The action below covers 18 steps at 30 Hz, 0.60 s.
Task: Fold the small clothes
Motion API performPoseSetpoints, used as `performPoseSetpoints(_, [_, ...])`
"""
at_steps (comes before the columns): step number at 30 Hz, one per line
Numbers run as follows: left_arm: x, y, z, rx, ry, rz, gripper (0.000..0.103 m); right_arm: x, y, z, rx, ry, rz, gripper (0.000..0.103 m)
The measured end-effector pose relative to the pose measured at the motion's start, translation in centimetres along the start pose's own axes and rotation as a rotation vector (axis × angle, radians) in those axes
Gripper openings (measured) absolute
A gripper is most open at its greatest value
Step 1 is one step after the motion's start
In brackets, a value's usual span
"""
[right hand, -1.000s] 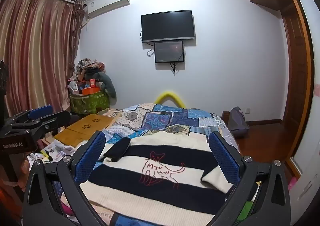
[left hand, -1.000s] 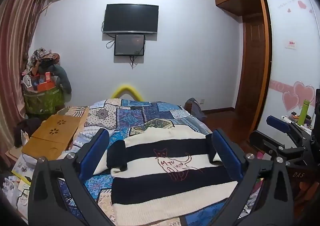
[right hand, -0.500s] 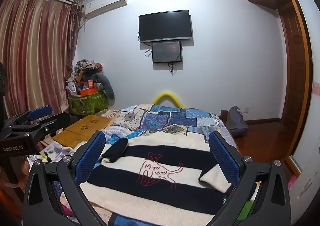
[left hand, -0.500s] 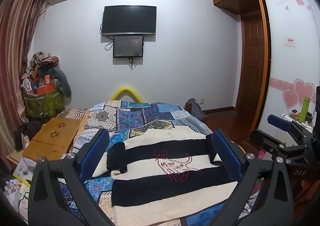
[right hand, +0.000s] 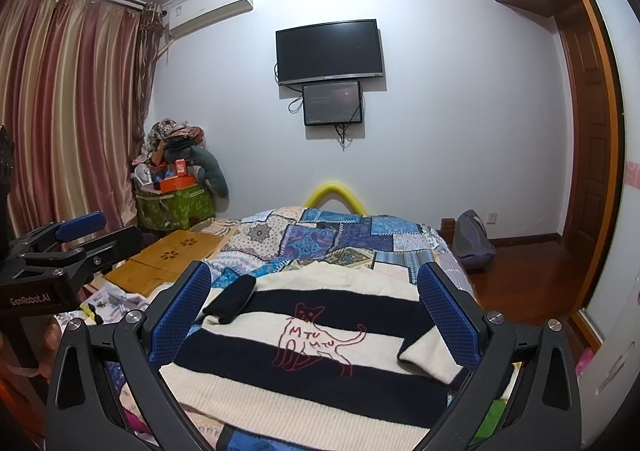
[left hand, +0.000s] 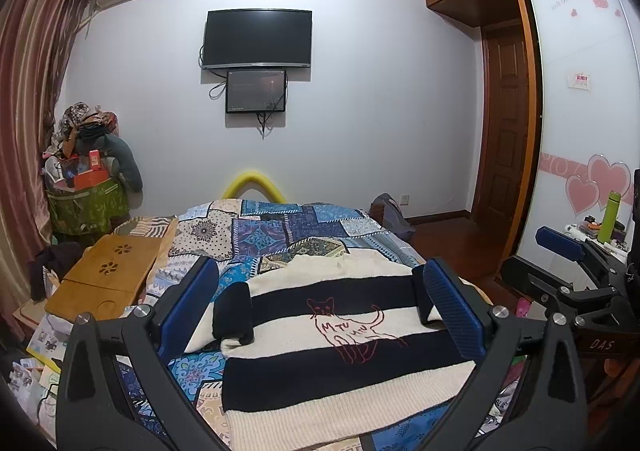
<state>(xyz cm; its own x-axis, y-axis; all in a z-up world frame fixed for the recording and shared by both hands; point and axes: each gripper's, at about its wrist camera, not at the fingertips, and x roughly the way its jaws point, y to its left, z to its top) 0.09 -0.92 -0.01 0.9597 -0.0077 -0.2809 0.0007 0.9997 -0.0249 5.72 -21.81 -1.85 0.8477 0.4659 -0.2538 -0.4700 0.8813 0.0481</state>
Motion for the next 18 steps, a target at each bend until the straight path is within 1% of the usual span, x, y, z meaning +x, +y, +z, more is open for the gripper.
performPoseSetpoints(18, [0.39, 0.22, -0.13, -0.008, 0.006, -0.004, 0.103, 0.14, 0.08, -0.27, -0.001, 0.005, -0.001, 0.102])
